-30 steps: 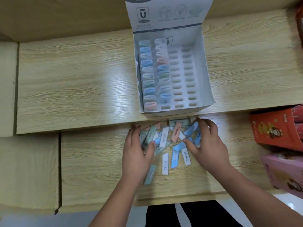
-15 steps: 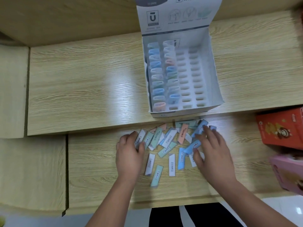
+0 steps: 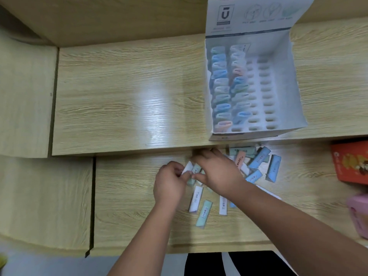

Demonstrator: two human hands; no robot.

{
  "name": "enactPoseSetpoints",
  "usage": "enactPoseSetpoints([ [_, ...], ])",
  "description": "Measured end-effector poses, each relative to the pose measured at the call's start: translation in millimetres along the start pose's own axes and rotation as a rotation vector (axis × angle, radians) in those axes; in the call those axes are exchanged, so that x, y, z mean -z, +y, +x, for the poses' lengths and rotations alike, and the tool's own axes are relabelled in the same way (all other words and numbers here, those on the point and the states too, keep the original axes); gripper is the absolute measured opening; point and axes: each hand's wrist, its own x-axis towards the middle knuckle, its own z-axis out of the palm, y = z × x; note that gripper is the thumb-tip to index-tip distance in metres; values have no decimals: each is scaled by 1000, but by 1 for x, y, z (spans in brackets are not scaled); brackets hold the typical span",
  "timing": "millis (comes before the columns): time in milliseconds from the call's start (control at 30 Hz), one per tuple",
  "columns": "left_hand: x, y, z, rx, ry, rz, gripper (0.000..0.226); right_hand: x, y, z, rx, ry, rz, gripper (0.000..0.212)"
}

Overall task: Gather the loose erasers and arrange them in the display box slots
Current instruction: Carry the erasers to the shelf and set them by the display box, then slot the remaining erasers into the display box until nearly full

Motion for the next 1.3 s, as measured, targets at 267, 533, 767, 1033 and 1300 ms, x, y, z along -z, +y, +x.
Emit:
enactPoseSetpoints([
  [267, 12, 1, 9, -150, -38, 194, 16, -6, 11, -5, 185, 118, -221, 35],
  [533, 12, 15, 12, -294, -16, 408, 27, -5, 1, 8, 406, 67, -373, 37],
  [767, 11, 27, 15, -250, -81, 543, 22, 9, 20, -24, 408, 157, -268, 14],
  [1033, 15, 45, 4, -204, -190, 435, 15, 62, 45, -86, -69, -42, 558, 32],
  [1300, 64, 94, -56, -362, -483, -29, 30, 116, 38, -112, -27, 108, 1038, 32],
])
